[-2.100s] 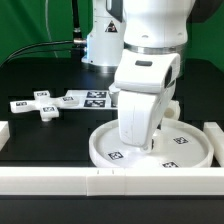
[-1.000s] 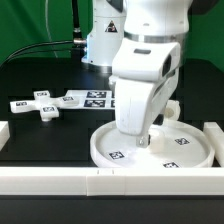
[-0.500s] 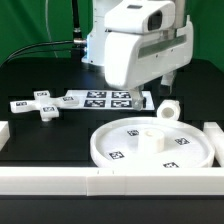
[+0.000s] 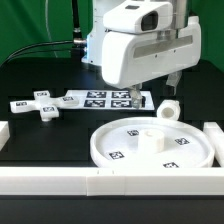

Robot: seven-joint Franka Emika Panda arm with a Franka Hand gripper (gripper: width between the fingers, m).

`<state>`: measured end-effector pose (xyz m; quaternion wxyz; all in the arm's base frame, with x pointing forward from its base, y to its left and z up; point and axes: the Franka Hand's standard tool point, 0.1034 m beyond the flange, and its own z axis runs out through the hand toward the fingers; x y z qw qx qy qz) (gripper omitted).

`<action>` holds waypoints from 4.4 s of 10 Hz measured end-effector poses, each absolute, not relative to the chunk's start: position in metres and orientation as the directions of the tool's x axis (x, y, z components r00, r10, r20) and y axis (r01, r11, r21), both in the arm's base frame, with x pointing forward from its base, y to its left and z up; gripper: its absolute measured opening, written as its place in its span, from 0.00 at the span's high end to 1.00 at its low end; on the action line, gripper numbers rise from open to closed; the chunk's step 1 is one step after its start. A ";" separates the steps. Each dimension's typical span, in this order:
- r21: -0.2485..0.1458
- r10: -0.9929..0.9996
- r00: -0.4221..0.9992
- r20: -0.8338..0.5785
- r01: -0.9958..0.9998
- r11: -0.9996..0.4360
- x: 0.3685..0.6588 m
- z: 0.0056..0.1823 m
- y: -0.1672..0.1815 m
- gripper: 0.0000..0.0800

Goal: Assemble round table

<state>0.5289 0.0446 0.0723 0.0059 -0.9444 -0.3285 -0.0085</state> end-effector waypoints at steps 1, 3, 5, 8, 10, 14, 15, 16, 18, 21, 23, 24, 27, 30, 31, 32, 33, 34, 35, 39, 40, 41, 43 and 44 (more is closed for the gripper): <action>-0.015 0.523 0.852 0.019 0.523 -0.852 0.526 0.071 0.038 0.19; -0.045 0.228 0.974 -0.009 0.228 -0.973 0.513 0.067 0.037 0.19; -0.059 0.021 0.999 -0.032 0.019 -0.998 0.505 0.062 0.044 0.19; -0.073 -0.166 0.985 -0.046 -0.169 -0.983 0.505 0.063 0.048 0.19; -0.082 -0.319 0.946 -0.065 -0.324 -0.943 0.501 0.060 0.055 0.19; -0.084 -0.437 0.897 -0.067 -0.442 -0.893 0.487 0.051 0.083 0.19; -0.079 -0.429 0.899 -0.089 -0.435 -0.897 0.487 0.052 0.081 0.19; -0.079 -0.426 0.900 -0.089 -0.433 -0.898 0.488 0.052 0.081 0.19; -0.070 -0.371 0.908 -0.196 -0.390 -0.918 0.480 0.046 0.079 0.19; -0.090 -0.326 0.874 -0.361 -0.381 -0.920 0.486 0.046 0.079 0.19; -0.081 -0.297 0.824 -0.483 -0.379 -0.922 0.483 0.046 0.078 0.19; -0.077 -0.285 0.795 -0.536 -0.381 -0.921 0.483 0.045 0.076 0.19; -0.063 -0.241 0.704 -0.668 -0.377 -0.924 0.478 0.039 0.076 0.19; -0.053 -0.197 0.604 -0.772 -0.370 -0.928 0.470 0.029 0.079 0.19; -0.047 -0.177 0.559 -0.810 -0.362 -0.931 0.463 0.029 0.080 0.19; -0.046 -0.176 0.559 -0.810 -0.360 -0.932 0.464 0.023 0.082 0.19; -0.046 -0.180 0.570 -0.801 -0.359 -0.932 0.464 0.019 0.084 0.19; -0.042 -0.179 0.568 -0.803 -0.354 -0.934 0.459 0.016 0.087 0.19; -0.040 -0.181 0.572 -0.800 -0.352 -0.935 0.457 0.012 0.088 0.19; -0.037 -0.184 0.575 -0.797 -0.350 -0.936 0.452 0.007 0.090 0.31; -0.037 -0.184 0.575 -0.797 -0.350 -0.936 0.452 0.007 0.090 0.31; -0.037 -0.184 0.575 -0.797 -0.351 -0.936 0.452 0.007 0.090 0.49; -0.038 -0.183 0.576 -0.797 -0.350 -0.936 0.452 0.007 0.090 0.49; -0.038 -0.183 0.575 -0.797 -0.350 -0.936 0.453 0.008 0.090 0.49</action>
Offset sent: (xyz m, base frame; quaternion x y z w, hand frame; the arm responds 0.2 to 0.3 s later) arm -0.0342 -0.0034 -0.0112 0.0317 -0.0424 0.4044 0.9130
